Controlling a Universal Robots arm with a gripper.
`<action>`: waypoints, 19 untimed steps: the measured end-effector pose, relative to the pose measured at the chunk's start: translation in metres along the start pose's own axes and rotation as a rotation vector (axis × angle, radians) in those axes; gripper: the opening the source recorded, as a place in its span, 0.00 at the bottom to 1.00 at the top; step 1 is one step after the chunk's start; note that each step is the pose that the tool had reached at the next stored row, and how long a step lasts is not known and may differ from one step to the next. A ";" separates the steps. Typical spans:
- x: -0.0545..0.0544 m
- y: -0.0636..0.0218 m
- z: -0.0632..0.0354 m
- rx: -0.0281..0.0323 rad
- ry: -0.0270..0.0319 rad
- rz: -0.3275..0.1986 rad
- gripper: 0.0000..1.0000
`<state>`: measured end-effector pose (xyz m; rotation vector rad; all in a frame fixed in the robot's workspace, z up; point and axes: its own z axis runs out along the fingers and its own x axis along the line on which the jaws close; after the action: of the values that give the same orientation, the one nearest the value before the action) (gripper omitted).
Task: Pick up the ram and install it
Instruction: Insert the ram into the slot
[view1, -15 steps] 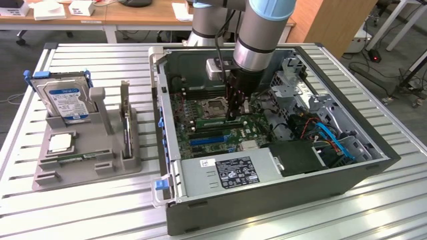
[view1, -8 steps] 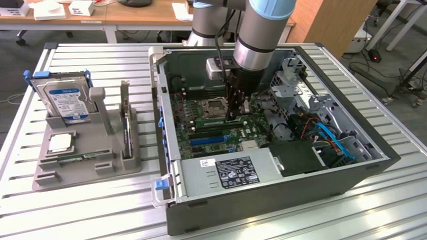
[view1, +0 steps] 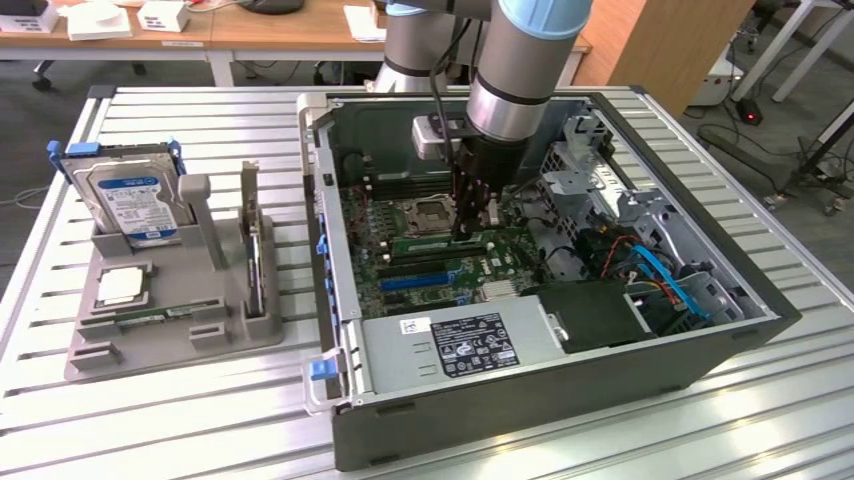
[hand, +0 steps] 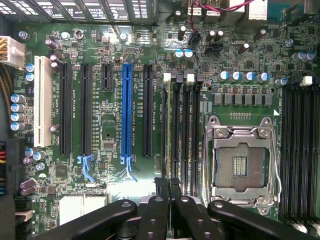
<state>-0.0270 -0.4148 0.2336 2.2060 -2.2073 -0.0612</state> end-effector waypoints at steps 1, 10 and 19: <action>0.000 0.0000 0.0000 0.0000 0.0000 0.000 0.11; 0.000 0.0000 0.0009 -0.0001 0.0001 0.000 0.11; 0.001 -0.0001 0.0010 0.0000 0.0000 0.000 0.11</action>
<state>-0.0269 -0.4155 0.2326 2.2064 -2.2070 -0.0612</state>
